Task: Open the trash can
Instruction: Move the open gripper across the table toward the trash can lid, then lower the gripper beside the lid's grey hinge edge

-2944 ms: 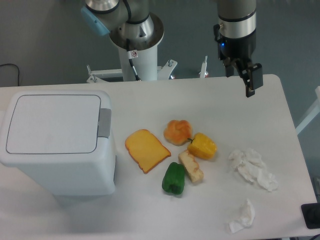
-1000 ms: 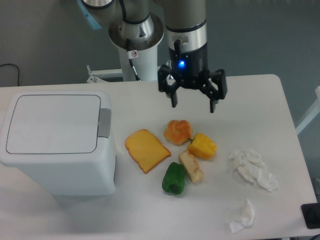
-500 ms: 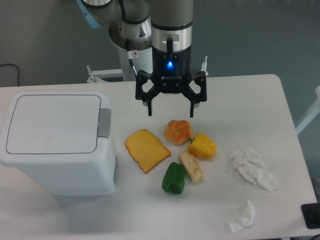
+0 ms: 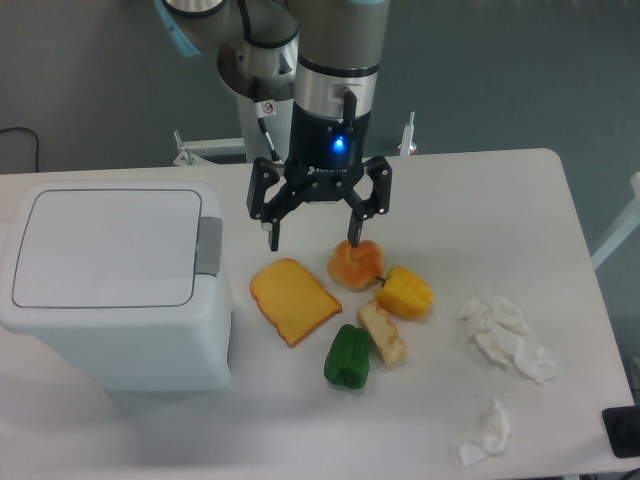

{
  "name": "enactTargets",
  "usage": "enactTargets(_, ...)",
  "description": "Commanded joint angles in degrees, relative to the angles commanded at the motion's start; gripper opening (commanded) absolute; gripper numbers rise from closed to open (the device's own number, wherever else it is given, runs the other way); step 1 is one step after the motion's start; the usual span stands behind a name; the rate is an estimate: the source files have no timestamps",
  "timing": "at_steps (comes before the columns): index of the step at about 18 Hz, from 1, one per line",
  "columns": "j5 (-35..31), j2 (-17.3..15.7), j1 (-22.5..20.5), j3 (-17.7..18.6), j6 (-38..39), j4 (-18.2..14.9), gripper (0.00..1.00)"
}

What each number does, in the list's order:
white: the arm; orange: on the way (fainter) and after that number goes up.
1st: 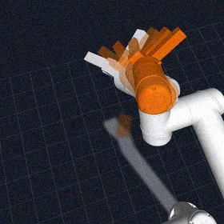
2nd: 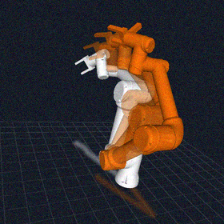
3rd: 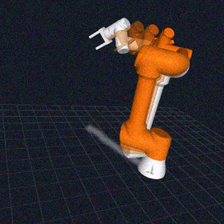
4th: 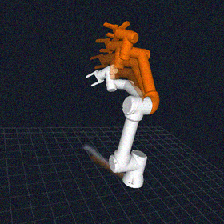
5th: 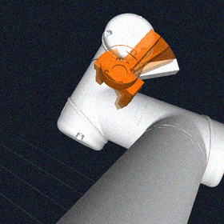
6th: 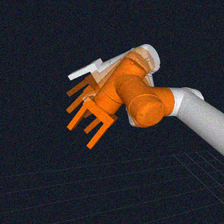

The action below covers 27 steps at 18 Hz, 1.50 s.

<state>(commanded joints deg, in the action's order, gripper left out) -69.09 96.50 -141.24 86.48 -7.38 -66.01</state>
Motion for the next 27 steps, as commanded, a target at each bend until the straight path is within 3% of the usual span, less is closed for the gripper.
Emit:
enactTargets(14, 0.1, 0.0, 3.1, 2.5, 0.0, -0.1, 1.00)
enactTargets(27, 0.1, -0.2, 3.2, 3.6, -0.2, 0.0, 1.00)
